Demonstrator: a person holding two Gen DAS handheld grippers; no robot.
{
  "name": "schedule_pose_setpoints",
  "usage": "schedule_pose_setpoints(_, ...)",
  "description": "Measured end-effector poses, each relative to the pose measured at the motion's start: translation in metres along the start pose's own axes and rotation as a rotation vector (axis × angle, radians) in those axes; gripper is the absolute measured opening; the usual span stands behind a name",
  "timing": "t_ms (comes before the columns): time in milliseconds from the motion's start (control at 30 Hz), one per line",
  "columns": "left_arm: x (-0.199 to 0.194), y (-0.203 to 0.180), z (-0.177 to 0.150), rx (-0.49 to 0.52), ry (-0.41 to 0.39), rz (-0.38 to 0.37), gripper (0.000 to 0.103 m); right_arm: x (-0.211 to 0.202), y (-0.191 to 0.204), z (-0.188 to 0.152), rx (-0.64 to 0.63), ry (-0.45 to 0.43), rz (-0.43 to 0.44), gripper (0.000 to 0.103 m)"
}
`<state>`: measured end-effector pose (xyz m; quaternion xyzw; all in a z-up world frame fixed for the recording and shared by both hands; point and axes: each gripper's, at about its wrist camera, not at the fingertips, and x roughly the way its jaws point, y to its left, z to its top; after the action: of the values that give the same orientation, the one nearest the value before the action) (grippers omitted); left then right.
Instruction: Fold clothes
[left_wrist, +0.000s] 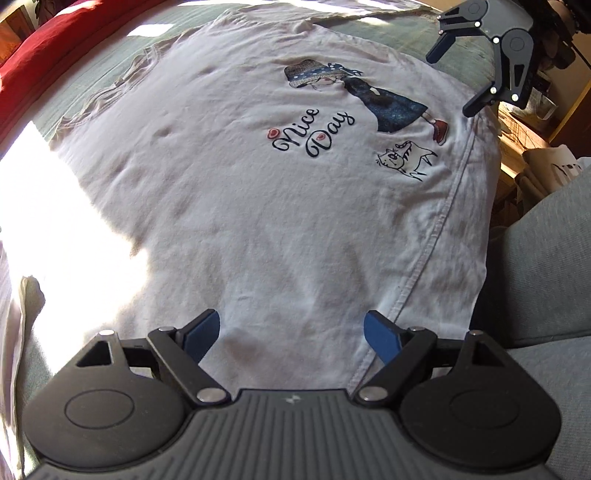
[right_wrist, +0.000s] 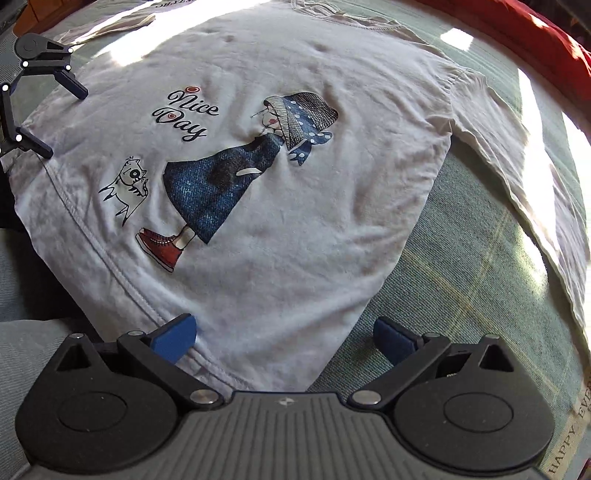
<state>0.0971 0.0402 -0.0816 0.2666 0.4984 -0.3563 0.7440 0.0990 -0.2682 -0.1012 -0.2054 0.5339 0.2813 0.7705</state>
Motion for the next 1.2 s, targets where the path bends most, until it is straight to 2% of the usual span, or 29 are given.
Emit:
schedule_pose_setpoints(100, -0.003, -0.009, 0.007, 0.067, -0.042, -0.001, 0.085, -0.008, 0.011, 0.01, -0.079, -0.086, 0.034, 0.103)
schedule_pose_setpoints(200, 0.006, -0.016, 0.011, 0.113, -0.057, -0.007, 0.085, 0.001, 0.03, 0.017, -0.21, -0.112, 0.105, 0.103)
schedule_pose_setpoints(267, 0.011, -0.019, 0.006, 0.141, -0.054, -0.001, 0.085, 0.01, 0.043, 0.012, -0.322, -0.108, 0.12, 0.103)
schedule_pose_setpoints(333, 0.012, -0.014, -0.002, 0.106, -0.038, -0.011, 0.086, 0.016, 0.053, 0.001, -0.429, -0.105, 0.121, 0.103)
schedule_pose_setpoints(400, 0.007, -0.011, -0.016, 0.088, -0.003, -0.009, 0.087, 0.012, 0.05, -0.013, -0.478, -0.123, 0.123, 0.103)
schedule_pose_setpoints(500, -0.001, -0.008, -0.032, 0.07, 0.052, -0.007, 0.087, 0.005, 0.046, -0.023, -0.517, -0.058, 0.097, 0.103)
schedule_pose_setpoints(567, -0.009, -0.009, -0.029, 0.076, 0.05, -0.008, 0.086, -0.003, 0.045, -0.024, -0.547, -0.042, 0.086, 0.103)
schedule_pose_setpoints(600, -0.014, -0.009, -0.028, 0.08, 0.049, -0.008, 0.085, -0.007, 0.045, -0.019, -0.549, -0.063, 0.09, 0.103)
schedule_pose_setpoints(667, -0.019, -0.011, -0.02, 0.108, -0.004, -0.011, 0.086, -0.015, 0.045, -0.009, -0.549, -0.108, 0.098, 0.103)
schedule_pose_setpoints(800, -0.006, -0.012, -0.008, 0.113, -0.033, -0.014, 0.085, -0.004, 0.052, 0.029, -0.513, -0.198, 0.118, 0.103)
schedule_pose_setpoints(933, 0.006, -0.019, -0.018, 0.112, 0.004, -0.046, 0.086, 0.019, 0.06, 0.054, -0.509, -0.251, 0.136, 0.103)
schedule_pose_setpoints(1100, -0.006, -0.014, -0.041, -0.014, 0.068, -0.067, 0.086, 0.036, 0.05, 0.053, -0.416, -0.186, 0.196, 0.103)
schedule_pose_setpoints(1167, -0.012, -0.006, -0.038, -0.093, 0.072, -0.064, 0.086, 0.036, 0.045, 0.048, -0.382, -0.178, 0.205, 0.103)
schedule_pose_setpoints(1200, -0.016, 0.003, -0.032, -0.145, 0.049, -0.052, 0.086, 0.036, 0.045, 0.047, -0.382, -0.177, 0.204, 0.103)
